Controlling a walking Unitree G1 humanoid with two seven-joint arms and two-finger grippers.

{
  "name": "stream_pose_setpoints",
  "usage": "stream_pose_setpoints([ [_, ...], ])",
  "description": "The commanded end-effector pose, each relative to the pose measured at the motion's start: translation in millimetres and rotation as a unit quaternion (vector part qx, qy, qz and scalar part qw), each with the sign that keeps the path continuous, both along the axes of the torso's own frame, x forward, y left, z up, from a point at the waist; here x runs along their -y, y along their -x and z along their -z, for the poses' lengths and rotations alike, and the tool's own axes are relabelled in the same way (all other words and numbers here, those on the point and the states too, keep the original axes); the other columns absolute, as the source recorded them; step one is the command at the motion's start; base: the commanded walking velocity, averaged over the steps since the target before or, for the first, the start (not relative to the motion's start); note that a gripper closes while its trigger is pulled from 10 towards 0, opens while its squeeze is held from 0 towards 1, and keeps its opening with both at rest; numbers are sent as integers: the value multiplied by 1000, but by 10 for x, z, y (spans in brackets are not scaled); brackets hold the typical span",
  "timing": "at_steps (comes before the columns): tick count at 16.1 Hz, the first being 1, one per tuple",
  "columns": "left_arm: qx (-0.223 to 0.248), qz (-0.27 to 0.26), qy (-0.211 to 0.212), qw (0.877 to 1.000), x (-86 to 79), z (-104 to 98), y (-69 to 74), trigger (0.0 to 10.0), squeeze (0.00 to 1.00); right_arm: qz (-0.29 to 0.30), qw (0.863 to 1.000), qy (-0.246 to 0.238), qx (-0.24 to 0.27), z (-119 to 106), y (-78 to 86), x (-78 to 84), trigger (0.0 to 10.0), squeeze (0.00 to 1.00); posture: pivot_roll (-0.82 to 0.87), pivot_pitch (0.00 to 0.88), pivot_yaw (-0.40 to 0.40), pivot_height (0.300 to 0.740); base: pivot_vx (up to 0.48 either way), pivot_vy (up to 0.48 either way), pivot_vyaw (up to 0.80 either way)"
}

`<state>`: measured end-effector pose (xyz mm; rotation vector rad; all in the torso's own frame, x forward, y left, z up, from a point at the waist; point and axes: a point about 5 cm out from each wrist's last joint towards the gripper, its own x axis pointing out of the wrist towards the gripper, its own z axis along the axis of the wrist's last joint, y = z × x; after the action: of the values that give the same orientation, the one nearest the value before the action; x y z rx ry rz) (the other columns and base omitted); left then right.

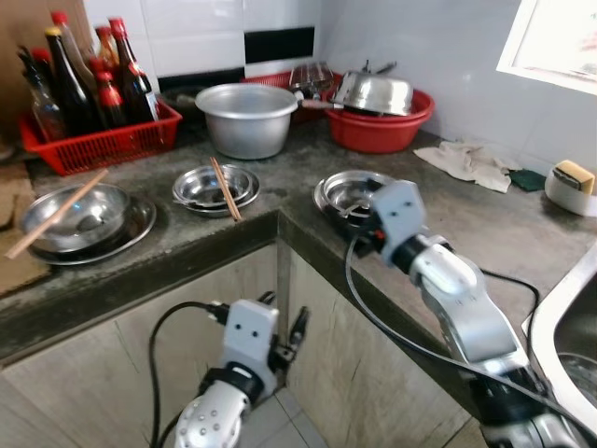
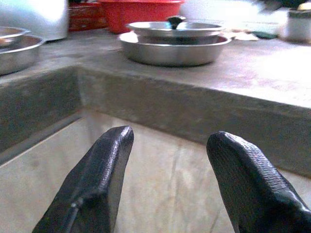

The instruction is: Kitchen organization

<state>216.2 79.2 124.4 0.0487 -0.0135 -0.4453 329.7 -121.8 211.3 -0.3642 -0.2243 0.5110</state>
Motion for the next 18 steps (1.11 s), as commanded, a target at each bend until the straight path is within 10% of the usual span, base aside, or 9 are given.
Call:
stream_pose_setpoints([
  [1, 12, 6, 5, 1000, 19, -58, 27, 10000, 0, -8, 1000, 17, 11, -47, -38, -12, 10000, 0, 90, 48, -76, 740, 0, 0, 0],
  [16, 61, 24, 40, 997, 93, -289, 63, 10000, 0, 31, 991, 132, 18, 67, -387, 42, 10000, 0, 97, 82, -98, 740, 0, 0, 0],
  [17, 61, 22, 38, 997, 83, -283, 60, 10000, 0, 33, 989, 141, 23, 76, -387, 52, 3961, 0, 97, 81, -96, 740, 0, 0, 0],
  [18, 61, 22, 38, 997, 82, -280, 62, 10000, 0, 30, 989, 141, 23, 88, -387, 62, 1451, 0, 95, 81, -98, 740, 0, 0, 0],
])
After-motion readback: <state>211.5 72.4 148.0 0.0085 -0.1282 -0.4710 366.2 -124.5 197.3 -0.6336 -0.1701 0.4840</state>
